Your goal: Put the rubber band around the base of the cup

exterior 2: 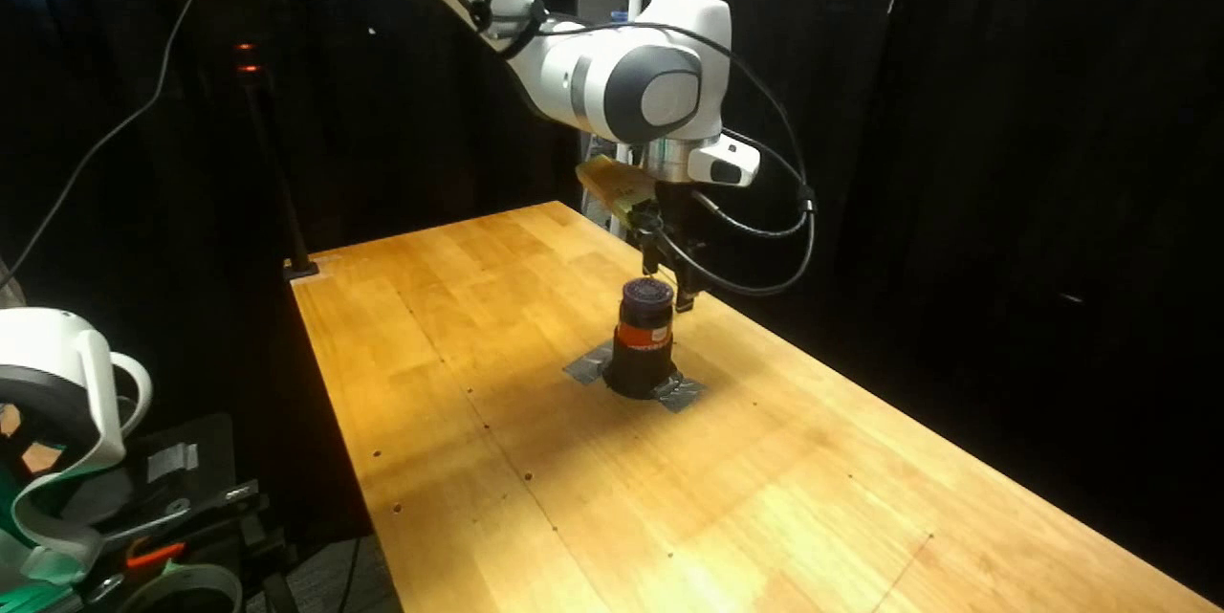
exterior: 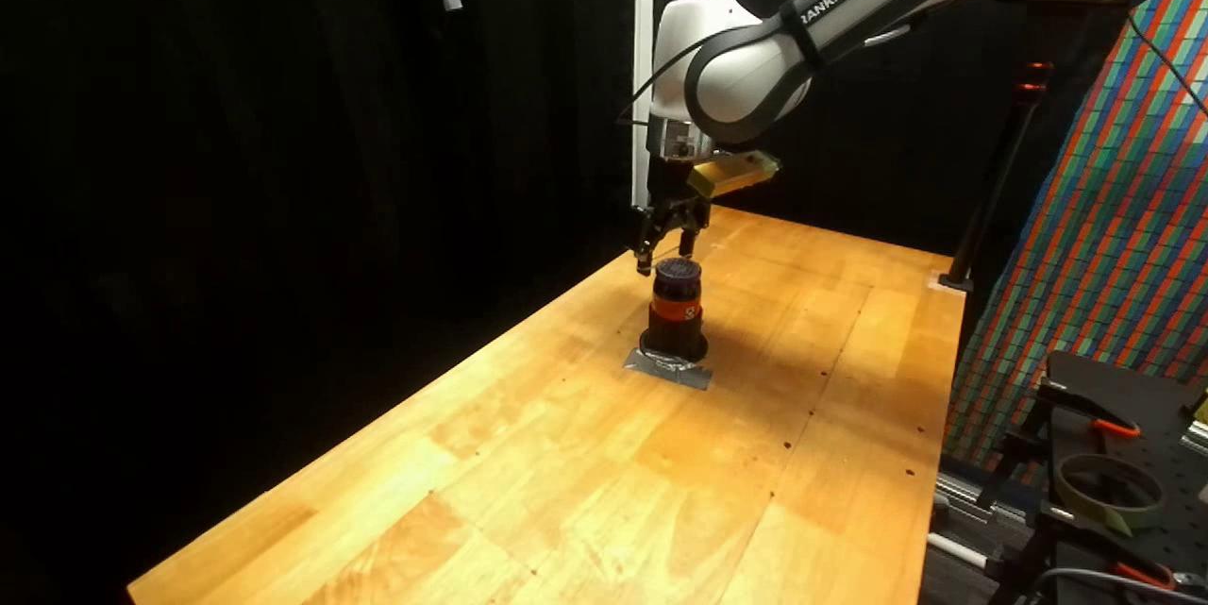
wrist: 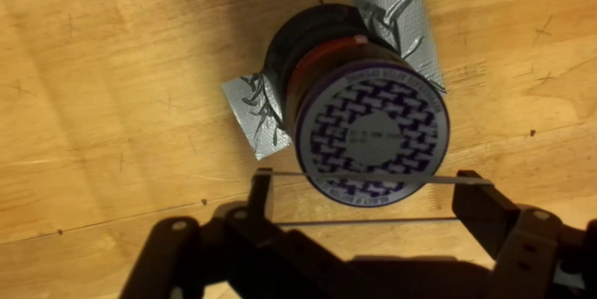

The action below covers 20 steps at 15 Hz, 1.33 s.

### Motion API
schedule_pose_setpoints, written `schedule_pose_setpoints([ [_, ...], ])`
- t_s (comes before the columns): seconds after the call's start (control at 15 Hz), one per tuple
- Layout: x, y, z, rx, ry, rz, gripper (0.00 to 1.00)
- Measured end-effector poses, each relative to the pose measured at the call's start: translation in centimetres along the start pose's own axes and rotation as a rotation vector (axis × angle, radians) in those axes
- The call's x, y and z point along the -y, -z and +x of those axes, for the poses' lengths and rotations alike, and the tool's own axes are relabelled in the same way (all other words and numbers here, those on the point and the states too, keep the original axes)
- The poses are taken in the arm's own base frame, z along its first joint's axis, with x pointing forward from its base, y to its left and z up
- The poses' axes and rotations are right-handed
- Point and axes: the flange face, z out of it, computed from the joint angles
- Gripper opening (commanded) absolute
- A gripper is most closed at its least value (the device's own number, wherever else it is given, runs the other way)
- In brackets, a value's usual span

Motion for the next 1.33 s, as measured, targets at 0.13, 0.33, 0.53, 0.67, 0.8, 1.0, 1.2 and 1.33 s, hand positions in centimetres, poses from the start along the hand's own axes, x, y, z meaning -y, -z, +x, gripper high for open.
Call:
schedule_pose_setpoints([
  [0.13, -0.5, -0.7, 0.3, 0.005, -0.002, -0.007, 1.00],
  [0.33, -0.7, -1.6, 0.2, 0.041, 0.007, -0.018, 1.00],
  [0.53, -0.6, -1.6, -0.2, 0.096, 0.024, -0.020, 1.00],
  [0.67, -0.6, -1.5, -0.4, 0.128, 0.033, -0.017, 1.00],
  [0.8, -0.8, -1.2, -0.6, 0.148, 0.041, -0.013, 1.00],
  [1.0, -1.1, -1.1, -1.0, 0.174, 0.048, -0.001, 1.00],
  [1.2, -1.5, -1.4, -1.4, 0.194, 0.045, 0.025, 1.00],
  [1.33, -2.0, -1.6, -1.8, 0.210, 0.045, 0.050, 1.00],
])
